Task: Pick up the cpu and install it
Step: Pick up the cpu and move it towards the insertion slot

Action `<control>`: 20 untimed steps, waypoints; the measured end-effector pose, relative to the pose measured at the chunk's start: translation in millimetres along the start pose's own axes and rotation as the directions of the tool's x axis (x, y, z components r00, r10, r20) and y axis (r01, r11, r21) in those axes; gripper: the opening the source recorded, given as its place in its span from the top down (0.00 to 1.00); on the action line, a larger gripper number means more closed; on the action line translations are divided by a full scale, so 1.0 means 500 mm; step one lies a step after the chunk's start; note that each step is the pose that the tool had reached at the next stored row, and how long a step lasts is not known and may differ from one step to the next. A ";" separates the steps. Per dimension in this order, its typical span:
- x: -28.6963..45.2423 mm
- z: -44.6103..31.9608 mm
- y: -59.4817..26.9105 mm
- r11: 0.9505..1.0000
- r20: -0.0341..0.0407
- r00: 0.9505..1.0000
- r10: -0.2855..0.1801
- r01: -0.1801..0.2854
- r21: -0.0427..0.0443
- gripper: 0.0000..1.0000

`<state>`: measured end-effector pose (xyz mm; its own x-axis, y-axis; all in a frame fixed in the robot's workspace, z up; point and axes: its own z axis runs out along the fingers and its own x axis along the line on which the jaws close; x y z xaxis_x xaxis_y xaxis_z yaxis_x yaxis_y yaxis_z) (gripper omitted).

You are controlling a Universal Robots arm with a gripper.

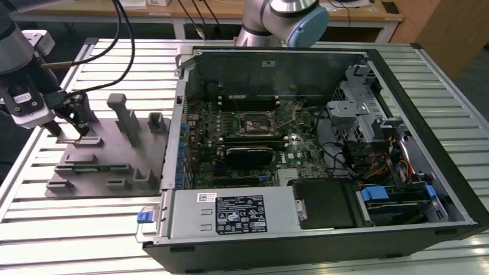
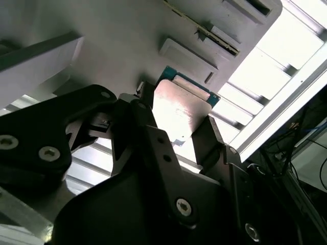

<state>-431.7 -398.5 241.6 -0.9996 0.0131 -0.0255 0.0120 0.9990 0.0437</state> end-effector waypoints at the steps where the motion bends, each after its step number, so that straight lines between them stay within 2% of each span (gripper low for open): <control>1: 0.000 -0.005 0.000 1.000 0.000 1.000 0.000 0.000 0.000 0.46; 13: -0.002 -0.070 0.003 1.000 0.001 1.000 0.000 0.000 -0.002 0.46; 20: -0.002 -0.098 0.004 1.000 0.001 1.000 0.000 0.000 -0.002 0.46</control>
<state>-431.7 -398.4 290.5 -0.9996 0.0132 -0.0261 0.0120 0.9989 0.0457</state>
